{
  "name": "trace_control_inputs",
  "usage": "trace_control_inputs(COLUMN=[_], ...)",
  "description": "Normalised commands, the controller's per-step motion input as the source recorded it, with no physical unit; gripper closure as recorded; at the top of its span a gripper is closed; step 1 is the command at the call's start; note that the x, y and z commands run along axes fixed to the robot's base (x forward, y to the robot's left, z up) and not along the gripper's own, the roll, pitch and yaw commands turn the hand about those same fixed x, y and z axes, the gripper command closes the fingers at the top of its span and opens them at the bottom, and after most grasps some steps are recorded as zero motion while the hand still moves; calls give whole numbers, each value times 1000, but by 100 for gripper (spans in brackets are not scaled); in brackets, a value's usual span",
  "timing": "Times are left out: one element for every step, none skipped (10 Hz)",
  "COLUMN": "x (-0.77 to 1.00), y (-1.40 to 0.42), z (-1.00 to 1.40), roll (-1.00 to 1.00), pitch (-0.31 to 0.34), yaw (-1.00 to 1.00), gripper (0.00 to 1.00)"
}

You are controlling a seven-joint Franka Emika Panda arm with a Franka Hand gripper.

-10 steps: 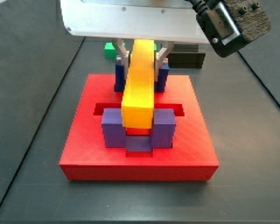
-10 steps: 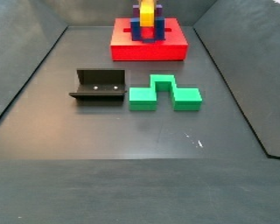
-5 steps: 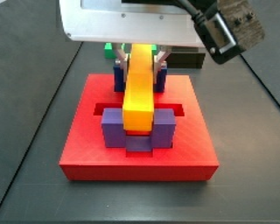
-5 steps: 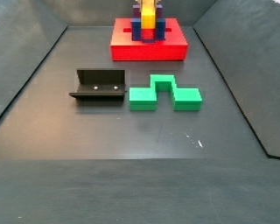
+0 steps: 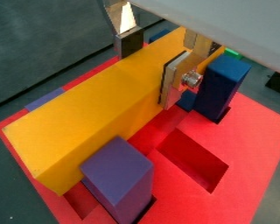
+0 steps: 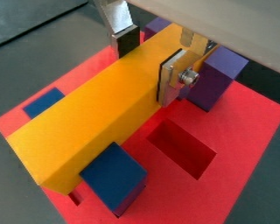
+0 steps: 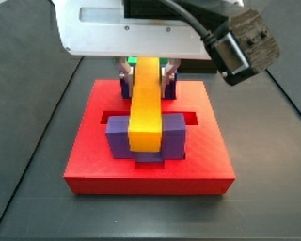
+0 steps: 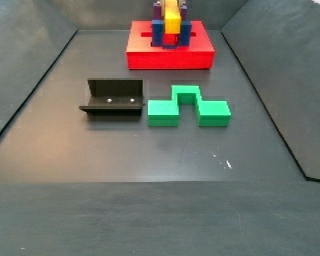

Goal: Pick up the yellow object. Move up. Move to above the board. Insert the yellow object.
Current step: Insert the yellow object.

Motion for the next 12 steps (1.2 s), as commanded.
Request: trace_control_inputs(x=[0, 0, 0, 0, 0, 0, 0, 20, 46, 94, 111, 143], y=[0, 0, 0, -3, -37, -51, -60, -80, -83, -140, -177, -140], z=[-123, -157, -249, -257, -263, -260, -246, -240, -243, -271, -323, -331], roll=[151, 180, 149, 136, 139, 144, 139, 140, 143, 166, 161, 151], pitch=[0, 0, 0, 0, 0, 0, 0, 0, 0, 0, 0, 0], yaw=[34, 11, 23, 29, 31, 31, 34, 37, 37, 43, 34, 46], gripper=[100, 100, 100, 100, 100, 100, 100, 100, 100, 100, 100, 100])
